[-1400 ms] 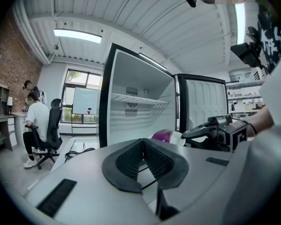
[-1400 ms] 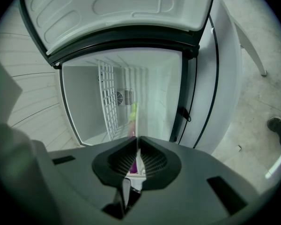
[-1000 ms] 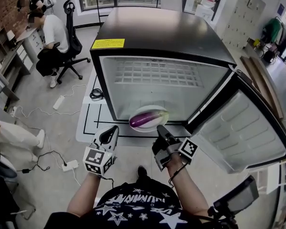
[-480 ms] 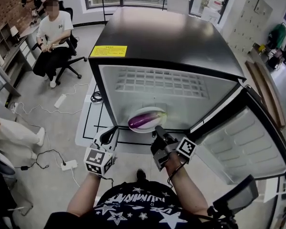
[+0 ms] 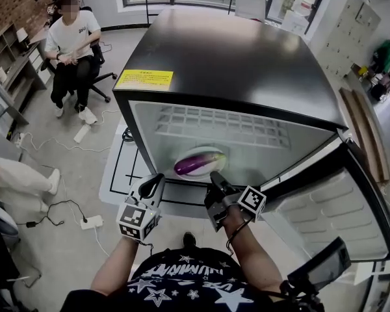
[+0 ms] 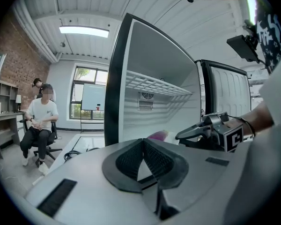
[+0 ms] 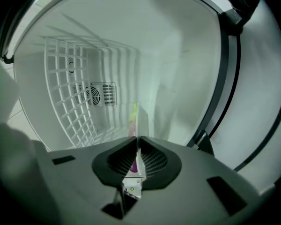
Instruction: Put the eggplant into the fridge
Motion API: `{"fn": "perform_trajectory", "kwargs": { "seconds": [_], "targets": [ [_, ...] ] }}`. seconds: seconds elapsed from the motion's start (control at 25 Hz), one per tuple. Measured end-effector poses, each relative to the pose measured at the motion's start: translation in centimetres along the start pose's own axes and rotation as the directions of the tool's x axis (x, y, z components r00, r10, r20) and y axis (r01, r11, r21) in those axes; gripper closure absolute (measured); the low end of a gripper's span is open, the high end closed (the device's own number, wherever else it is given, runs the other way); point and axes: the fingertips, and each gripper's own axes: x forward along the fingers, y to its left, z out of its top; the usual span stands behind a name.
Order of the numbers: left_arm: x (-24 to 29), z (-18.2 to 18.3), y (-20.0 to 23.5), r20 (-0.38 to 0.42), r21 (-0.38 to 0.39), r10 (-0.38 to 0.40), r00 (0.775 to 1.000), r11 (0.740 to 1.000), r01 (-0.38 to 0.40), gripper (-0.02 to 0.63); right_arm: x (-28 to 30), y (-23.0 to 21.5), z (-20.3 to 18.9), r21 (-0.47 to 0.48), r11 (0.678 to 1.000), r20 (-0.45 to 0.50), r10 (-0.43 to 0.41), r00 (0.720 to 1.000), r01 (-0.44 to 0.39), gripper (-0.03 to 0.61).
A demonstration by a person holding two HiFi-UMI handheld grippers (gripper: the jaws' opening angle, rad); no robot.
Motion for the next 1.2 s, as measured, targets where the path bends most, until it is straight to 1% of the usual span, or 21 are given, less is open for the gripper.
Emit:
{"fn": "perform_trajectory", "kwargs": {
  "seconds": [0.16,0.36,0.56,0.72,0.88,1.2],
  "targets": [
    [0.6,-0.3,0.3,-0.013,0.018,0.009,1.0,1.0,-0.009,0.604,1.1,-1.0,0.7,-0.007,1.0,-0.014,-0.027,1.0,0.027,0.557],
    [1.1,-0.6,0.4,-0.016,-0.011,0.023,1.0,1.0,-0.023,0.604,2.3,-2.2,1.4,-0.017,0.999,-0.031,-0.052,0.998,0.052,0.557],
    [1.5,-0.6,0.9,-0.022,-0.02,0.042,0.999,0.999,-0.042,0.604,3.3,-2.7,2.0,-0.023,0.998,-0.044,-0.064,0.997,0.063,0.557],
    [1.9,-0.4,1.1,-0.022,-0.026,0.054,0.998,0.998,-0.054,0.604,3.9,-2.9,2.7,-0.019,0.997,-0.049,-0.078,0.996,0.077,0.558],
    [2.0,-0.4,1.2,-0.022,-0.033,0.066,0.998,0.997,-0.067,0.604,4.8,-2.9,3.1,-0.038,0.996,-0.064,-0.084,0.994,0.082,0.558],
    [2.5,-0.4,1.2,-0.02,-0.044,0.078,0.997,0.996,-0.079,0.604,6.2,-2.9,4.4,-0.048,0.993,-0.053,-0.107,0.993,0.105,0.558]
  ]
}}
